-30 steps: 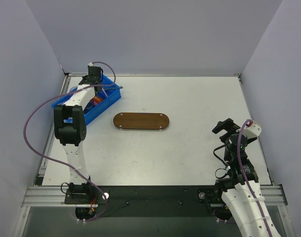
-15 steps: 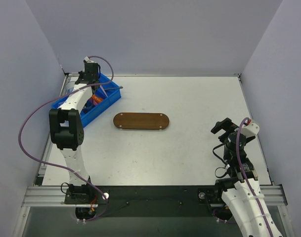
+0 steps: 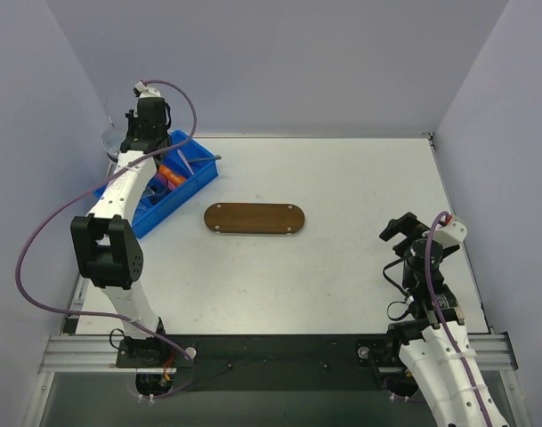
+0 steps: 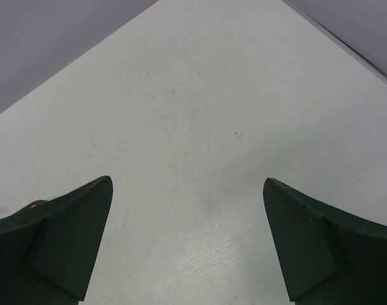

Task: Prepare toiletry sets of a toothbrush and toothpaste on the tray

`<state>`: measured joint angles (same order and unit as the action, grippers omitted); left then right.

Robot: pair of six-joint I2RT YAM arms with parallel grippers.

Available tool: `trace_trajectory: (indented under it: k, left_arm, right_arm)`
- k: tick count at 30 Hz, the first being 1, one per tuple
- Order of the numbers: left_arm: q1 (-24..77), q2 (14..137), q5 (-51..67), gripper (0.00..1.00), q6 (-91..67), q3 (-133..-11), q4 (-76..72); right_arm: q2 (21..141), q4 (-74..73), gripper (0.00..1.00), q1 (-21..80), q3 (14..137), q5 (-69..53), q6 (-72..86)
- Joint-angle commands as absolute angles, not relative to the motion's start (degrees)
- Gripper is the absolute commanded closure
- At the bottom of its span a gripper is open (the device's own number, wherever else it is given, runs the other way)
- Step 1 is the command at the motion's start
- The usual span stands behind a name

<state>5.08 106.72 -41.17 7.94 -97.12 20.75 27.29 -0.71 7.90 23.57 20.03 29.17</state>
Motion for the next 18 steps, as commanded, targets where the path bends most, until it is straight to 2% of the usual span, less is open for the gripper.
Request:
trace_trajectory:
  k: [1,6,12,18]
  left_arm:
    - [6.68,99.32,-43.69,1.00,8.09,-101.25,17.39]
    - [11.77,94.58,-39.21,1.00,4.41,-101.17,24.68]
    - [20.73,87.46,-22.88,1.00,-4.74,-93.88,32.69]
    - [31.28,83.68,-19.43,1.00,-3.87,-85.89,33.31]
  right_arm:
    - [27.69,0.26,0.01,7.56,23.82,19.69,29.80]
    - [27.95,0.26,0.02,7.56,24.61,17.59,28.92]
    - [29.00,-6.31,0.09,7.73,29.88,10.38,24.09]
    - [30.85,-12.29,0.16,8.61,35.67,2.91,23.99]
